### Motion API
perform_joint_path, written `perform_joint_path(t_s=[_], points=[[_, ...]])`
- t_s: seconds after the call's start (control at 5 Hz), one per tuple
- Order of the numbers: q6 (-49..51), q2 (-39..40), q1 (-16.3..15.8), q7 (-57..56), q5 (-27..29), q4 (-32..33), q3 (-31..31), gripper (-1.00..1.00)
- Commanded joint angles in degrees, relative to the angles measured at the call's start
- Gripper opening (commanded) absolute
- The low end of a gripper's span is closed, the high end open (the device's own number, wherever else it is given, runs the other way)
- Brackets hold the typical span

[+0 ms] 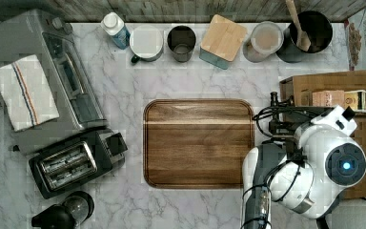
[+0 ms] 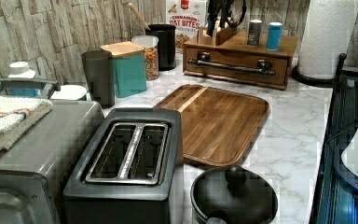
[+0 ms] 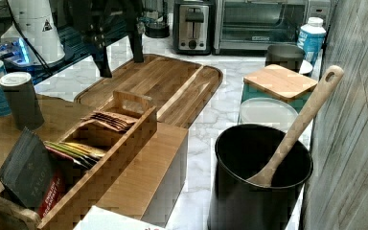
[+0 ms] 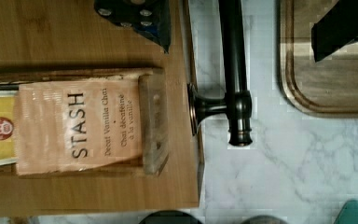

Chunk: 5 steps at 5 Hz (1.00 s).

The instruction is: Open the drawer.

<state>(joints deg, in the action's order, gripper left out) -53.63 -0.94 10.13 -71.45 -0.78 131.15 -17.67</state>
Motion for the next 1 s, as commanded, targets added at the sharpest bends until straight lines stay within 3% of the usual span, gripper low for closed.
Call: perform_joint_path(t_s=[0.2,0.8,1.0], points=[[-2.2,-0.8,-1.0,4.7,-0.2,6.1,1.2,1.0],[-14.2,6.3,0.0,-3.0,4.8,9.3,0.7,1.0],[-15.8,8.3,0.0,-4.0,8.8,10.0,1.7,1.0]])
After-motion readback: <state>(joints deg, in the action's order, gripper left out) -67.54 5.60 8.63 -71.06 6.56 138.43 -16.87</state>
